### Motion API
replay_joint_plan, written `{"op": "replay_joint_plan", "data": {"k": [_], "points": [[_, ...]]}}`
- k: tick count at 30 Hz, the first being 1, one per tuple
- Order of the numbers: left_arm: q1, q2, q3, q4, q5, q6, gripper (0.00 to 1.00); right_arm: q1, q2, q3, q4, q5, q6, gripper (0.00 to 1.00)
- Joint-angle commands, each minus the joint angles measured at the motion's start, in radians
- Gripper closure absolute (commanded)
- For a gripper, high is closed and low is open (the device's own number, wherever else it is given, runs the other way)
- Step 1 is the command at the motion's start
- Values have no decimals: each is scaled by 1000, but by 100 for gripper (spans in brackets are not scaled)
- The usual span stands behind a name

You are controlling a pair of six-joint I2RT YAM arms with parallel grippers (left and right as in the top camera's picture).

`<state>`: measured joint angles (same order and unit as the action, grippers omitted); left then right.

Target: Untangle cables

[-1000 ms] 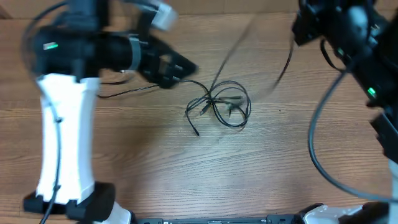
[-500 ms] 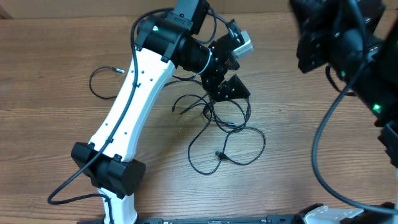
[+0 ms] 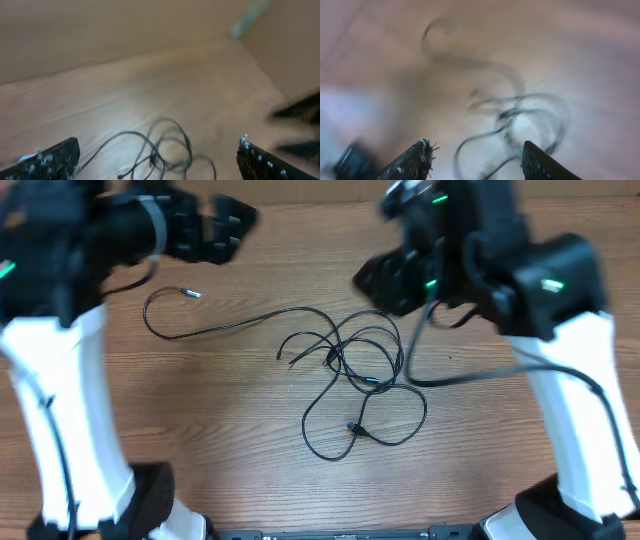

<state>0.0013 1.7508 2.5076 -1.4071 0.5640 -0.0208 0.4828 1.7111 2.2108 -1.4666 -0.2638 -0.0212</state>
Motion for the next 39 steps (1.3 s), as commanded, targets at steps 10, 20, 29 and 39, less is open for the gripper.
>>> {"op": "replay_joint_plan", "data": {"k": [10,20,29,39], "points": [[64,-63,14,-45,-182,-218,0,348,24,-583,125,-197,-514,42],[64,-63,14,-107,-185,-132,0,426,24,-1100,746,185,-512,44],[64,-63,14,-111,-230,-128,0,412,33,-1206,821,182,-444,45],[64,-59,14,-111,-231,-113,0,460,-3,-1166,574,-27,-311,50]]}}
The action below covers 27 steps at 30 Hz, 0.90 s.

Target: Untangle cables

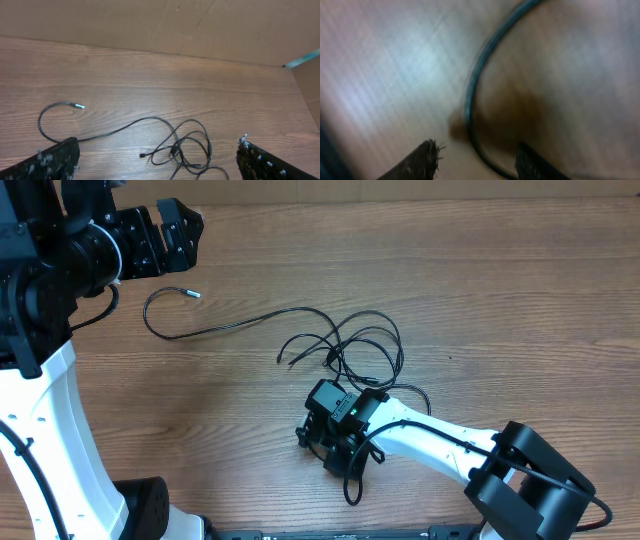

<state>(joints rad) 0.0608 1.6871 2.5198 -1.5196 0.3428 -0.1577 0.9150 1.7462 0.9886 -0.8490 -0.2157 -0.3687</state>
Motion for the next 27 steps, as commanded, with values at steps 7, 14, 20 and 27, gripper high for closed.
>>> {"op": "replay_joint_plan", "data": {"k": [7,14,20,27], "points": [[4,26,2,-37,-10,29,0,34,-65,36,53,-47,25,52],[4,26,2,-40,-11,40,0,34,-51,-151,190,-48,60,52],[4,26,2,-39,-11,46,0,34,-51,-207,247,-55,107,96],[4,26,2,-43,-11,47,0,32,-77,-90,189,-147,192,96]]}}
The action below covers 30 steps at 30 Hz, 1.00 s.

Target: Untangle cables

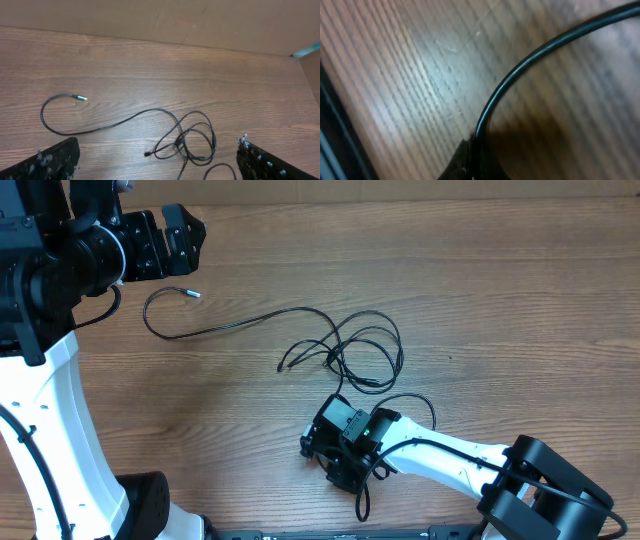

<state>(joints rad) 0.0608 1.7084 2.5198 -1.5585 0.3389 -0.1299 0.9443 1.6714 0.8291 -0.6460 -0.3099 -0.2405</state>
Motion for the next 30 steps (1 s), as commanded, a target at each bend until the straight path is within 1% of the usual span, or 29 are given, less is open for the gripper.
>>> {"op": "replay_joint_plan", "data": {"k": [1,3,8,10,13,16,18,20,24,25,26,27,28,30], "points": [[4,5,2,-4,-7,19,0,3,-17,115,-32,-52,94,96],[4,5,2,-4,-7,19,0,3,-38,200,-80,-51,114,96],[4,5,2,-5,-7,19,0,3,-73,573,-303,-21,114,96],[4,5,2,-12,-7,19,0,3,-73,768,-406,4,125,96],[4,5,2,-17,-7,22,0,3,-73,1002,-497,79,189,96],[4,5,2,-19,-7,23,0,2,-72,1306,-599,140,192,96],[4,5,2,-23,-6,22,0,-2,-72,1442,-649,210,190,96],[4,5,2,-31,-6,22,0,-19,-72,1506,-687,251,188,96],[4,5,2,-65,-6,47,0,-46,-56,1450,-768,262,184,96],[4,5,2,-77,-5,61,0,-47,-45,1421,-774,289,185,87],[0,5,1,-96,16,109,0,-47,-40,1409,-775,315,185,59],[-9,5,0,-116,51,187,0,-47,-33,1402,-775,346,185,50],[-18,5,-4,-131,85,262,0,-47,-29,1402,-775,369,185,49],[-43,-1,-38,-131,138,355,0,-51,-27,1402,-761,420,189,38]]}}
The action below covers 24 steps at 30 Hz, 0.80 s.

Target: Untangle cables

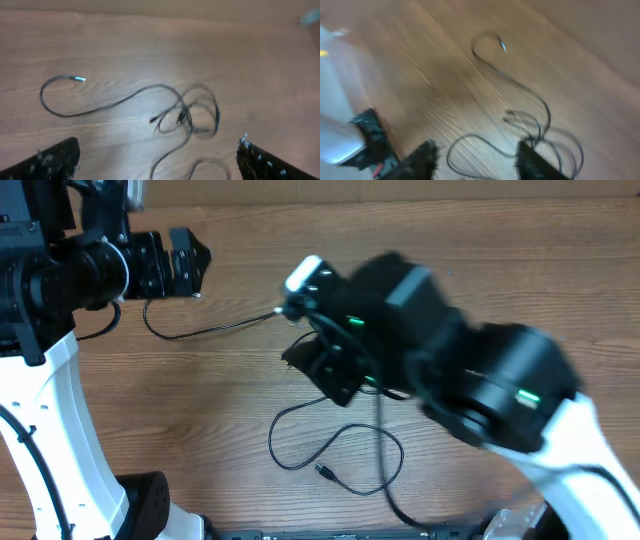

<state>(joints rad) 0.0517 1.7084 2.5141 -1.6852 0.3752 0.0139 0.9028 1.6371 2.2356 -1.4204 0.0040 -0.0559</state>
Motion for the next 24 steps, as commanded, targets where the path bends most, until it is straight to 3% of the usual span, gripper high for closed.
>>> {"op": "replay_joint_plan", "data": {"k": [1,3,4,6,7,12,18,19,20,24], "points": [[-66,-2,-66,-4,153,313,0,-18,6,-2,25,128,4,30],[-126,-2,-127,-5,200,465,0,-44,1,-2,46,137,4,23],[-196,-1,-203,-4,201,615,0,-80,-5,-2,57,137,19,19],[-253,5,-271,-4,198,713,0,-133,-11,-1,64,134,61,15],[-292,12,-323,-1,193,772,7,-192,-18,0,63,133,88,15],[-327,22,-379,34,134,749,11,-423,-32,18,63,18,93,15],[-330,21,-398,13,116,721,6,-670,-33,30,71,-7,86,16],[-334,21,-419,17,116,727,9,-690,-33,31,73,-7,86,16],[-335,21,-454,41,117,730,22,-719,-33,31,73,-8,86,16],[-358,21,-642,131,183,731,22,-742,-33,31,68,-29,77,16]]}}
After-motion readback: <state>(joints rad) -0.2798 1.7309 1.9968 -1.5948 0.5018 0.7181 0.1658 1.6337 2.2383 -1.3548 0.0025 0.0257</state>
